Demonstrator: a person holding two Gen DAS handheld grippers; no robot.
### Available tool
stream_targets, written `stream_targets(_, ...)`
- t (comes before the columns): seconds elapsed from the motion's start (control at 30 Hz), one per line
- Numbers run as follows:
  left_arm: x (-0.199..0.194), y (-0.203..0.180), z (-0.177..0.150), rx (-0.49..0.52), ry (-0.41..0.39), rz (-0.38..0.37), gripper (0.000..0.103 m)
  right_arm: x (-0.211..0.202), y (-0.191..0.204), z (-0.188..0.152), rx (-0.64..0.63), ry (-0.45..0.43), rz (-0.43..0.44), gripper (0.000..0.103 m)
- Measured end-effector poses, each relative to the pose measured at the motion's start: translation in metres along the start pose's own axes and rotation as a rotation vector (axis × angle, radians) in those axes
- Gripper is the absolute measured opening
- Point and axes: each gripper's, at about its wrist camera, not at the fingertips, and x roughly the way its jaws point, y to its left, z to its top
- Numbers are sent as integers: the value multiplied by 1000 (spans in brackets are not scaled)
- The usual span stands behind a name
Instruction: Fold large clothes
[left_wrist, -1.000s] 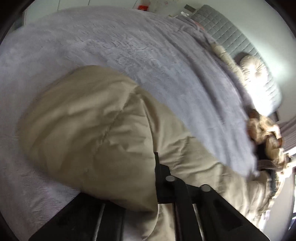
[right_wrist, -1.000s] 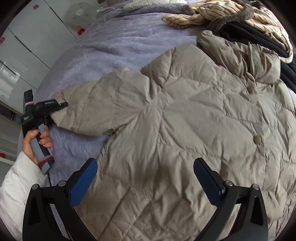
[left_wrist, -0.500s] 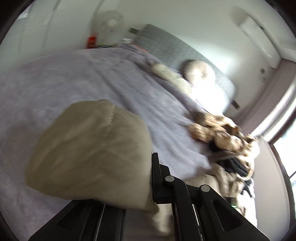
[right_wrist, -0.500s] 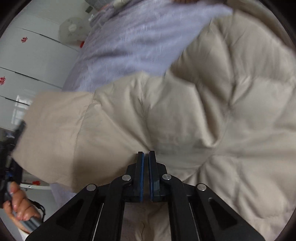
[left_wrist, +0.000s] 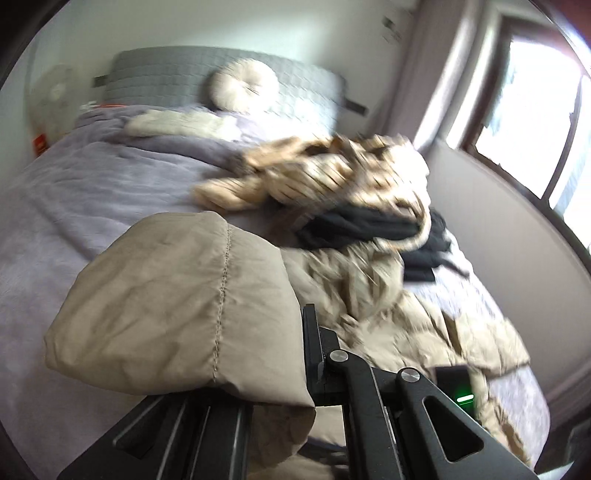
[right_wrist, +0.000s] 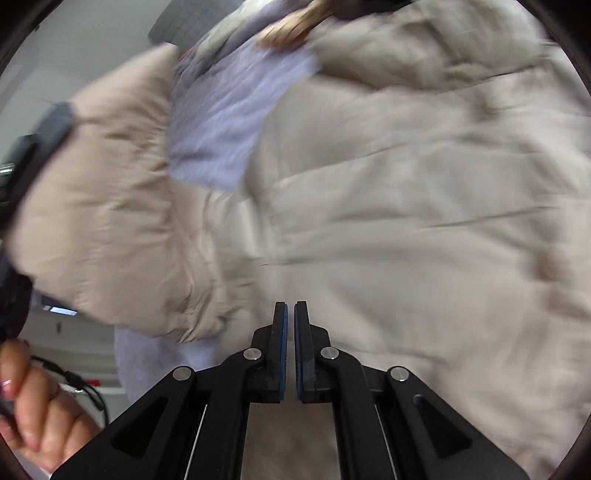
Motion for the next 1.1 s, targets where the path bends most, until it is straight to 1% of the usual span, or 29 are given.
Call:
stream_targets(0.03,20,-22,-7,42,43,8,7,-13,-18,2,6,-22,-44,2)
stream_targets(0.13,62,-61,-32,117,141,48,8,-40,-66,5,37,-63,-148,3)
stream_targets(0.23,93,-81,-59,178,231,101,9,-53,-105,15,85,-77,-194,4)
stream_targets(0.27,98,-83,-67,192,253,119,25,-52,-113,15,97,-79,-201,4)
stream_targets(0.3,100,-84,-74,198,268,118,58,-52,-120,18,107,-80,-205,4)
stream_targets(0.33,97,-84,-78,196,259,128,74,-48,-126,22,114,-80,-207,4)
stream_targets(0.37,90,-85,-80,198,228,147,88,-48,-127,25,117,-80,-207,4)
stream_targets(0.4,81,-86,-80,206,202,153,88,-40,-124,29,118,-81,-207,4)
stream_targets(0.47,68,-84,-77,235,221,129,88,-43,-123,33,110,-86,-215,5)
stream_targets(0.5,59,-80,-75,240,219,125,88,-47,-126,29,95,-90,-234,6)
stream_targets(0.57,35,-68,-71,219,180,128,88,-52,-111,36,50,-101,-269,7)
stream_targets(0.6,23,-56,-68,192,161,144,88,-69,-97,26,21,-111,-276,19)
stream_targets(0.63,14,-43,-66,166,150,162,88,-65,-87,34,-10,-125,-276,51)
stream_targets(0.67,6,-26,-62,129,141,190,88,-71,-74,34,-39,-140,-267,71)
stream_targets(0.7,0,-5,-58,86,138,224,88,-69,-62,38,-79,-160,-241,95)
stream_targets(0.73,-3,13,-55,49,141,246,88,-64,-53,46,-111,-167,-219,96)
stream_targets(0.77,-4,40,-51,-5,155,266,88,-60,-49,46,-132,-158,-209,96)
stream_targets(0.8,-5,62,-50,-56,170,280,88,-44,-40,60,-136,-145,-206,96)
stream_targets(0.83,-3,85,-48,-116,187,290,88,-31,-40,71,-117,-131,-207,96)
stream_targets(0.87,1,114,-47,-198,207,282,88,-17,-44,84,-72,-108,-193,96)
stream_targets(0.9,5,136,-48,-267,225,268,88,-9,-49,89,-22,-94,-169,95)
stream_targets(0.93,11,157,-50,-342,246,245,88,-1,-59,101,45,-85,-142,94)
stream_targets(1.0,30,197,-57,-500,306,117,88,2,-78,109,155,-86,-103,93)
stream_targets(1.03,40,212,-60,-568,331,64,88,6,-85,116,191,-89,-90,92)
stream_targets(1.1,59,226,-65,-638,358,-40,88,15,-100,131,255,-97,-57,89)
